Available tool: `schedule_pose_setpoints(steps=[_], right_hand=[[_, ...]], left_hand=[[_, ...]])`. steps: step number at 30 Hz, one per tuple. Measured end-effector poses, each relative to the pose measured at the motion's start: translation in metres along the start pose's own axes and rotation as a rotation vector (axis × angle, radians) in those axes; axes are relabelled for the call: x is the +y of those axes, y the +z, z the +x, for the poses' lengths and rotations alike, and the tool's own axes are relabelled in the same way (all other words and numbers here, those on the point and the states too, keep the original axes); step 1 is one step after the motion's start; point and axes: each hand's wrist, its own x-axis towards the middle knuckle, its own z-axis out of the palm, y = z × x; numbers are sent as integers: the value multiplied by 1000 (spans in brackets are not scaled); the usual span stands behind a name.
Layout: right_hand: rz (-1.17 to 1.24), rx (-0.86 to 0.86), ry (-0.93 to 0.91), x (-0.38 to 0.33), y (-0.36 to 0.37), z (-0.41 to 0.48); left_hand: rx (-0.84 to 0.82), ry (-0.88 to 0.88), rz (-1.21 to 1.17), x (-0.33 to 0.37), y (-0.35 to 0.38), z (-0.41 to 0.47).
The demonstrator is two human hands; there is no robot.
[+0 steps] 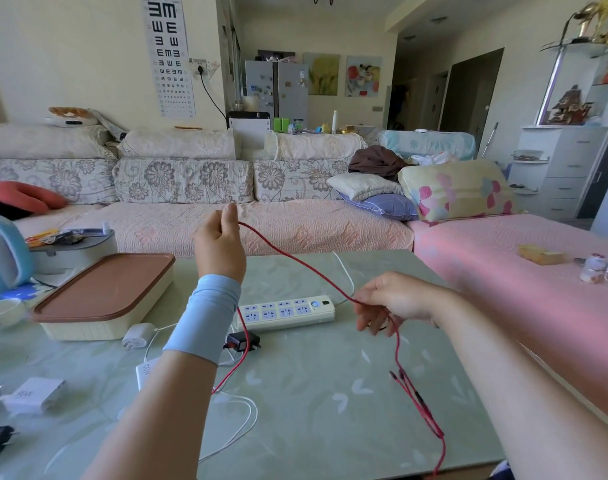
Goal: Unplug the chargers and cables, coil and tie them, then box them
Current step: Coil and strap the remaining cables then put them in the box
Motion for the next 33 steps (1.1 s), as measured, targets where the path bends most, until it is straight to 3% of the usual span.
schedule_pose_setpoints(steps=[2,5,10,12,14,17,19,21,24,26,29,31,33], right_hand=[[-111,120,-73,-1,6,8],[85,174,-235,-12,24,14],[586,-215,-454,-30,48,10],[619,-271,-442,-33,49,8],[607,-200,-339,-31,43,10],[387,-20,-162,-10,27,18],[223,22,-48,6,24,21],[145,34,24,11,25,23],[211,14,2,-3,29,19],[332,-9,-68,-16,32,17],[497,-24,-160,-32,33,12],[532,-11,-192,-35,31,10],[525,0,-178,-31,28,11]], left_hand=[[-87,0,-60,2,6,-2],[-226,20,-84,7,18,-11],[-379,76,-51,16,27,-22],[-302,53,-35,15,23,-19],[-88,14,-21,10,12,-11],[225,-89,30,1,-7,0],[291,-128,82,-7,-12,2],[227,-150,225,-15,-12,-1],[93,20,651,-28,-7,-8],[-78,206,574,-19,6,-20],[-562,177,210,5,27,-47],[-696,149,306,17,38,-60],[-669,172,545,21,39,-58]])
